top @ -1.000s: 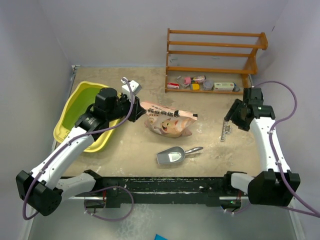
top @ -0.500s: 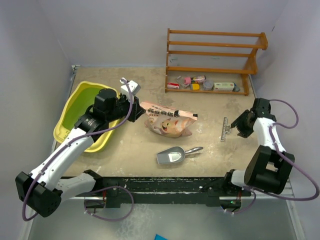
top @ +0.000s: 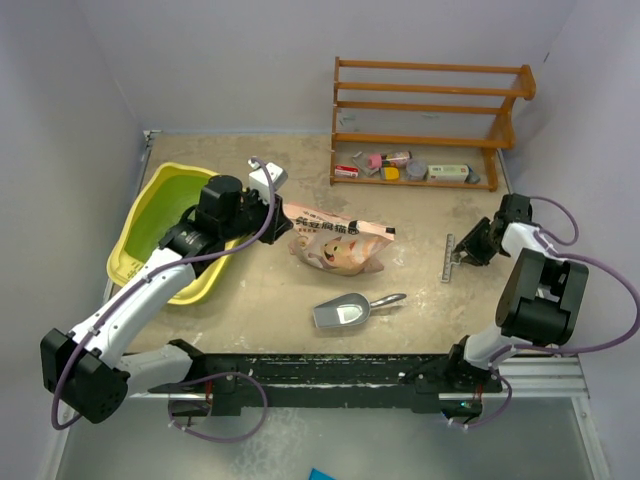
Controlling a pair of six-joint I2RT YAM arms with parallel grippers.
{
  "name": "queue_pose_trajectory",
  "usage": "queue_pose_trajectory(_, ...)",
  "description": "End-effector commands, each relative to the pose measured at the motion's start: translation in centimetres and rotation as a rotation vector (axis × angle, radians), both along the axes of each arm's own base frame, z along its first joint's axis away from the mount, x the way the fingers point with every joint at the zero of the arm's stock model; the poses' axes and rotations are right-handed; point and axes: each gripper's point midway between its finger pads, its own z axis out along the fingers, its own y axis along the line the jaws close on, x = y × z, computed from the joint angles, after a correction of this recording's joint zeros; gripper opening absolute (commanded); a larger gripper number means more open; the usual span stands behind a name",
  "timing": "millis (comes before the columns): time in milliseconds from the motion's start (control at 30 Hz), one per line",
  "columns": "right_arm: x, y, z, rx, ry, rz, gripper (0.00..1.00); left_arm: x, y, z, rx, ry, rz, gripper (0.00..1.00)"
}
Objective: Fill the litter box with clean litter
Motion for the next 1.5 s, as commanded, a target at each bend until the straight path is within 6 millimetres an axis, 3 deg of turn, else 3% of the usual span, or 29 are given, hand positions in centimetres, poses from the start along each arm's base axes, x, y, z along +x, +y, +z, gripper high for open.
queue_pose_trajectory(0,1.0,0.2,0.2,0.012,-0.057,0.034,0.28,0.5,-0.2,1.4,-0.022,-0.042,-0.003,0.23)
queue_pose_trajectory(67,1.0,0.5,-0.1,0.024,-0.063,0.058,0.07,0.6,-0.3,1.4,-0.021,-0.038,-0.005,0.23)
queue_pose_trajectory(100,1.1,0.6,0.0,0.027,-0.077,0.068,0.02,0.5,-0.3,1.4,-0.023,-0.037,-0.008,0.23)
queue_pose_trajectory(300,1.0,0.5,1.0,0.001,-0.123,0.074,0.0,0.3,-0.5,1.5,-0.033,-0.038,-0.02,0.24)
queue_pose_trajectory(333,0.9,0.4,1.1,-0.007,-0.12,0.07,0.03,0.3,-0.5,1.5,-0.035,-0.037,-0.021,0.24)
queue_pose_trajectory(400,0.8,0.3,1.0,-0.013,-0.112,0.065,0.21,0.2,-0.5,1.5,-0.036,-0.036,-0.023,0.24)
queue_pose_trajectory(467,0.9,0.8,0.8,0.012,-0.122,0.077,0.29,0.2,-0.4,1.4,-0.032,-0.033,-0.019,0.24)
queue_pose_trajectory(833,0.8,3.2,-1.8,0.077,-0.071,0.156,0.34,0.3,-0.4,1.2,-0.029,-0.022,-0.011,0.24)
queue_pose_trajectory(900,0.7,3.3,-2.1,0.073,-0.06,0.164,0.29,0.2,-0.5,1.3,-0.034,-0.02,-0.013,0.25)
queue_pose_trajectory(967,0.6,3.3,-2.1,0.064,-0.063,0.161,0.09,0.1,-0.6,1.2,-0.039,-0.013,-0.02,0.25)
queue_pose_trajectory(1033,0.5,3.1,-1.5,0.039,-0.092,0.149,0.0,-0.1,-0.8,1.3,-0.045,-0.011,-0.032,0.25)
queue_pose_trajectory(1167,0.4,4.2,2.3,0.006,-0.235,0.196,0.0,-0.4,-1.3,1.6,-0.052,-0.026,-0.07,0.26)
queue_pose_trajectory(1233,0.1,6.2,5.4,-0.025,-0.319,0.285,0.0,-0.7,-1.6,2.0,-0.064,-0.038,-0.102,0.27)
queue_pose_trajectory(1367,-1.8,11.3,13.2,-0.083,-0.545,0.489,0.0,-1.8,-2.6,2.8,-0.09,-0.055,-0.196,0.33)
queue_pose_trajectory(1467,-5.2,14.4,18.7,-0.078,-0.687,0.63,0.0,-2.5,-3.1,3.7,-0.119,-0.065,-0.248,0.37)
